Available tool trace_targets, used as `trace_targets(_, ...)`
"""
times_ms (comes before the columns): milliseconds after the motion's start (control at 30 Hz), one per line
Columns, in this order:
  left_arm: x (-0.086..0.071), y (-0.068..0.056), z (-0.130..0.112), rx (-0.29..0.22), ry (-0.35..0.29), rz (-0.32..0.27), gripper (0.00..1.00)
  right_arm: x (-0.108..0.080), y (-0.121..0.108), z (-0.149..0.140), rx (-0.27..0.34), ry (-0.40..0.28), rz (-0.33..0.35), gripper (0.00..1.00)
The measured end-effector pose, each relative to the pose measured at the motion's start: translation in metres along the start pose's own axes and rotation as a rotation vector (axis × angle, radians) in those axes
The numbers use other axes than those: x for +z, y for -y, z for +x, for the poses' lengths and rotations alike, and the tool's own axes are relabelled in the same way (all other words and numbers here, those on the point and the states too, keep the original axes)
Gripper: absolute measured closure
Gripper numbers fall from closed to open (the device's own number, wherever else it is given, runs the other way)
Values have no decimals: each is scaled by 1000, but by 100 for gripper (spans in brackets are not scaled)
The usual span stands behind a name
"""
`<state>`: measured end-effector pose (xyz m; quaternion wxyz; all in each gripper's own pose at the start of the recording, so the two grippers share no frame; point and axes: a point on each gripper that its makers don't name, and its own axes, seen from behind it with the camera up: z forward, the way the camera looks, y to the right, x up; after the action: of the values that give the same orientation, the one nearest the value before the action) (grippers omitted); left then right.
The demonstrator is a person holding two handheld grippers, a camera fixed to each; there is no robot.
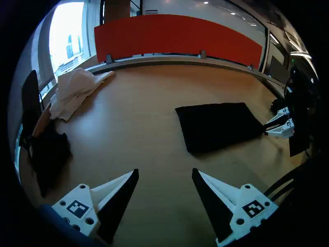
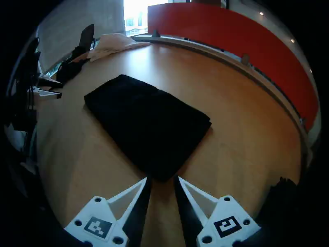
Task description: Fold towel
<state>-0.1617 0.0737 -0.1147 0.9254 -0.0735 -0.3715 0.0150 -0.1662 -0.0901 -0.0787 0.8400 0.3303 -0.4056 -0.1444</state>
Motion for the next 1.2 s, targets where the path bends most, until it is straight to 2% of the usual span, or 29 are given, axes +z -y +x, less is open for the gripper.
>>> trace_targets(133,1,0,-1,2,1,2,4,0,1,-1,4,1,12,66)
trace_targets(400,2,4,0,6,-2,14,4,-1,6,1,1,-8,32,92)
trace_targets(467,2,5,1,10,-3,16,4,-1,7,3,4,-12,31,94)
trace_targets(767,2,5,4,15,-8,16,4,-13,6,21,-8,-53,11,95)
trace_targets(1200,-1,4,7,18,-13,18,4,-48,-2,72,-46,-158,-45,95)
